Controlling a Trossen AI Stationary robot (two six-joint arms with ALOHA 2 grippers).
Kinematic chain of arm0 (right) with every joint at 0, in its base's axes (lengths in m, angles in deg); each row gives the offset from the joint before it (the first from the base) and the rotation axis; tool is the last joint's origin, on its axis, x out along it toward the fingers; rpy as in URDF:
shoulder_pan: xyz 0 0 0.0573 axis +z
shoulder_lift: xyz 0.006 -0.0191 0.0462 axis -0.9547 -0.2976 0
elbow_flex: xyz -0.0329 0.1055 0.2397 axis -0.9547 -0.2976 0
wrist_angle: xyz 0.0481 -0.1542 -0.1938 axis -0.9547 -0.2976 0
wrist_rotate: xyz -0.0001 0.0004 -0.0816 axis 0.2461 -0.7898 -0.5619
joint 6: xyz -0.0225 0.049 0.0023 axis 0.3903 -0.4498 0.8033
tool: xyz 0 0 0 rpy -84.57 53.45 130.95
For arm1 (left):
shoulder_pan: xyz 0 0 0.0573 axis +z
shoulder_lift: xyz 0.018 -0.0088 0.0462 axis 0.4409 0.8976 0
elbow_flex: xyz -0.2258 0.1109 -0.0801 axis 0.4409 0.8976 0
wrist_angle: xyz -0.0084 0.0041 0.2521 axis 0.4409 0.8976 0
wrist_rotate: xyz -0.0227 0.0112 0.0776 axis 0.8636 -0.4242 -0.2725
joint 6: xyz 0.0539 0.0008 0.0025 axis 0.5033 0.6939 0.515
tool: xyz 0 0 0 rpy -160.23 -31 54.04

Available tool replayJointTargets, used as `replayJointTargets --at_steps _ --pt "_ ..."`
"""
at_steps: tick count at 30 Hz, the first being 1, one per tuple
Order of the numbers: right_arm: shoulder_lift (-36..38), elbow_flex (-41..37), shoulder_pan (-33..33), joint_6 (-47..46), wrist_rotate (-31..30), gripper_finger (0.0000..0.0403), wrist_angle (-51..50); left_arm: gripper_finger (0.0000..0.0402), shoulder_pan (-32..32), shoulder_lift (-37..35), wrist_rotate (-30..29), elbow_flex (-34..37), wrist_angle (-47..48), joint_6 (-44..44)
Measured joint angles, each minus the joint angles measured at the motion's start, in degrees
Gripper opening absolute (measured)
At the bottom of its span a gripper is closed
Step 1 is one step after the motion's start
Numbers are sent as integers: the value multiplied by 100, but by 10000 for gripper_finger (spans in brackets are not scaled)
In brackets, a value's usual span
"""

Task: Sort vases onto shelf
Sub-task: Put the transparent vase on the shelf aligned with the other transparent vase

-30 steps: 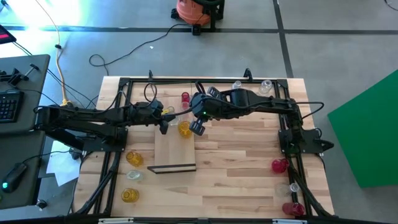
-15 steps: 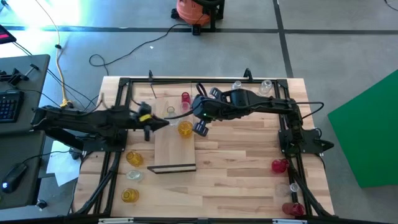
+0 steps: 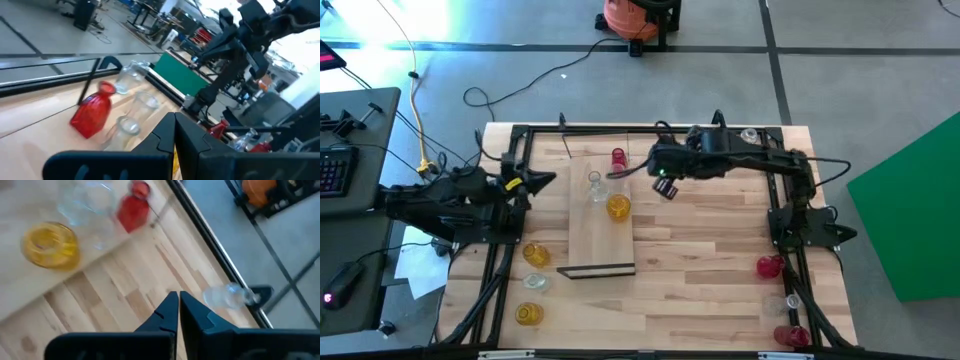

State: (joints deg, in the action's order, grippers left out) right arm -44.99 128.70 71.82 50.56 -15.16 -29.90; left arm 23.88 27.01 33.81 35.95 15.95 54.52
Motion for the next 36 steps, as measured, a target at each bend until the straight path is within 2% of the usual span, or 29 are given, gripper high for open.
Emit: replayJointTargets --at_steps 6,9,13,17,22,25,27,30,33,36 --pt "345 -596 -741 178 273 0 377 0 0 -334 -432 -2 683 -154" --pt "337 -806 -1142 651 956 0 982 0 31 -307 -797 -2 693 -17" --pt "337 -1163 -1587 1265 2113 0 2442 0 271 -177 -770 -2 677 280" --pt "332 -1575 -2013 1607 3360 0 3870 0 690 179 -119 -2 675 280" --pt "332 -1845 -2549 1659 4559 0 4702 0 1408 1056 1221 -2 157 367" --pt "336 -1845 -2801 1795 4918 0 4685 0 1930 1719 1720 -181 -178 806" --pt "339 -1845 -2951 1928 5073 0 4572 0 2369 2243 1813 -597 -191 1195" --pt "339 -1837 -3190 2131 5434 0 4347 0 3122 3034 2348 -1434 -55 1733" --pt "339 -1830 -3430 2445 5493 0 4021 0 3776 3795 2887 -2211 58 2003" --pt "339 -1830 -3688 2758 5426 0 3588 0 4269 4386 2971 -2747 225 2226"
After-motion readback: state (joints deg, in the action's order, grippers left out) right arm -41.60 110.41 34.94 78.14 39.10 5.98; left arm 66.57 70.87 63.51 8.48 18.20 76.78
